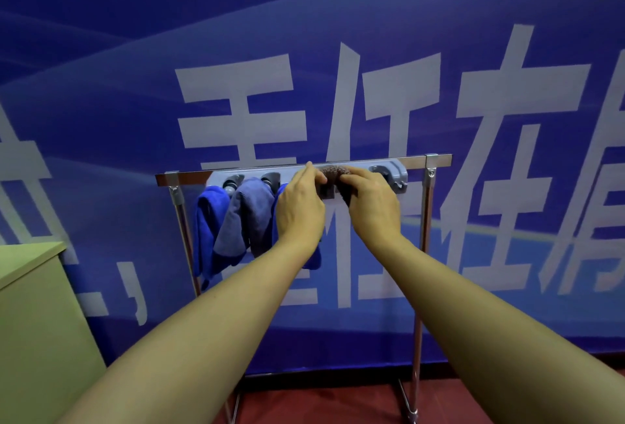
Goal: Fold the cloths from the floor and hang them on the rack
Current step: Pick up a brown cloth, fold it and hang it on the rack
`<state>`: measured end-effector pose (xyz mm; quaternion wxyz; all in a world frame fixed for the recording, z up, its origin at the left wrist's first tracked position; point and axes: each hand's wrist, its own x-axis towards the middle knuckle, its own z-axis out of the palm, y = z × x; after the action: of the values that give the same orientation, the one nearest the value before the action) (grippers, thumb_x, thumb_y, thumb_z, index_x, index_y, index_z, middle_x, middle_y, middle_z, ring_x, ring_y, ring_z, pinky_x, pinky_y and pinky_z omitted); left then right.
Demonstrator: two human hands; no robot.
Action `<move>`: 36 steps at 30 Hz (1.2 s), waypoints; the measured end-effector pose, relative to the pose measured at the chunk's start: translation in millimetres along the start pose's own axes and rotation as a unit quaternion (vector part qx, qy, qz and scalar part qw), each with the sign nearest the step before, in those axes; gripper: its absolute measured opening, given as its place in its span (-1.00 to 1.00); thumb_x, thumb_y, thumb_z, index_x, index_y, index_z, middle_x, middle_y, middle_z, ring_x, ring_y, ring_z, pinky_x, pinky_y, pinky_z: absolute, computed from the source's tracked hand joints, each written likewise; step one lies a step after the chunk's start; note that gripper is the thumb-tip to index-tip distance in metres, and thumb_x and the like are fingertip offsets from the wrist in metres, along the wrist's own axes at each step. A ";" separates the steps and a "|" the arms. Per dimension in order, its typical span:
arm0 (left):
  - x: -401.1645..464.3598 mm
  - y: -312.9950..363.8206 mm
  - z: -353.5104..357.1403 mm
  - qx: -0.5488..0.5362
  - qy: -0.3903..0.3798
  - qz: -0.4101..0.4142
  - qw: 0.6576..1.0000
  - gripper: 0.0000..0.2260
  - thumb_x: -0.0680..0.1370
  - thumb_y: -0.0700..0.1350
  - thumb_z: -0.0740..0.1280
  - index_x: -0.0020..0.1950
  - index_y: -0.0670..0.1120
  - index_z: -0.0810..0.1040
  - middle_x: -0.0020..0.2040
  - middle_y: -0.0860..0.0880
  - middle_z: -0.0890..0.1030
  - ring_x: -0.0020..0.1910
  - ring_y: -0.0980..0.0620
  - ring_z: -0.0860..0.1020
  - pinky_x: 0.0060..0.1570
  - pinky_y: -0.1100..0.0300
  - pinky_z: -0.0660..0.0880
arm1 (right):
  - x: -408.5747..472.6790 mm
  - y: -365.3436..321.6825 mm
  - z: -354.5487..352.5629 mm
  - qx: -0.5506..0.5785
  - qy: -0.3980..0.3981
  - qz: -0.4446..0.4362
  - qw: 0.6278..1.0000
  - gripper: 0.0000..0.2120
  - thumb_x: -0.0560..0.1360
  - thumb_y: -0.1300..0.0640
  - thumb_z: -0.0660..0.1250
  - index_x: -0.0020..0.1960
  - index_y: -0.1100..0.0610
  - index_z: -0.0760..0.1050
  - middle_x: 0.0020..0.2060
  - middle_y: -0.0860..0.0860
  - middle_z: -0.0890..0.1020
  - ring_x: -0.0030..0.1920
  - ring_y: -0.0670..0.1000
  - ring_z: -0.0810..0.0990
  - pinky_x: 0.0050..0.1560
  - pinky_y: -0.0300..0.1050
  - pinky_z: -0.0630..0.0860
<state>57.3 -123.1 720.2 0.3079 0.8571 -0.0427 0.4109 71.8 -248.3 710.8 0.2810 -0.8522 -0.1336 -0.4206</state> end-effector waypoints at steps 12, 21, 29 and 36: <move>-12.2 -8.6 27.4 -0.028 -0.049 -0.085 0.995 -0.68 0.60 -0.30 0.14 0.27 0.03 0.25 -0.07 -0.14 0.63 -0.17 -0.22 0.61 -0.32 -0.02 0.50 | -6.9 12.2 25.8 0.106 -0.051 0.116 0.986 -0.80 0.60 0.18 0.21 0.18 -0.04 0.36 -0.09 0.02 0.69 -0.14 0.09 0.64 -0.20 0.11 0.60; -8.4 -28.7 34.1 -0.021 -0.144 -0.096 0.985 -0.37 0.57 -0.33 0.15 0.53 0.21 0.32 0.28 -0.10 0.61 0.17 -0.18 0.59 0.11 -0.11 0.60 | -11.5 15.1 36.1 0.159 -0.140 0.108 0.971 -0.49 0.61 0.30 0.07 0.50 -0.06 0.32 0.33 0.05 0.55 0.24 0.08 0.55 0.15 -0.09 0.53; -10.0 -25.6 32.8 -0.078 -0.153 -0.102 0.980 -0.38 0.54 -0.36 0.15 0.53 0.13 0.33 0.37 -0.04 0.56 0.27 -0.12 0.55 0.24 -0.05 0.54 | -8.8 8.7 38.1 0.208 -0.122 0.132 0.962 -0.50 0.58 0.32 0.07 0.44 -0.01 0.42 0.23 0.04 0.62 0.12 0.00 0.58 0.07 -0.19 0.49; -7.6 -26.2 29.2 -0.142 -0.154 -0.132 0.969 -0.45 0.52 -0.34 0.15 0.44 0.09 0.45 0.17 -0.06 0.64 0.09 -0.06 0.58 0.08 0.05 0.57 | -13.4 13.3 41.0 0.209 -0.133 0.160 0.956 -0.59 0.59 0.24 0.10 0.37 0.01 0.47 0.12 0.04 0.66 0.05 0.04 0.60 0.03 -0.06 0.56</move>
<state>80.6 -119.7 687.9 0.4679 0.8555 -0.0344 0.2190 96.1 -234.6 675.3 0.4960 -0.8330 -0.1162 -0.2158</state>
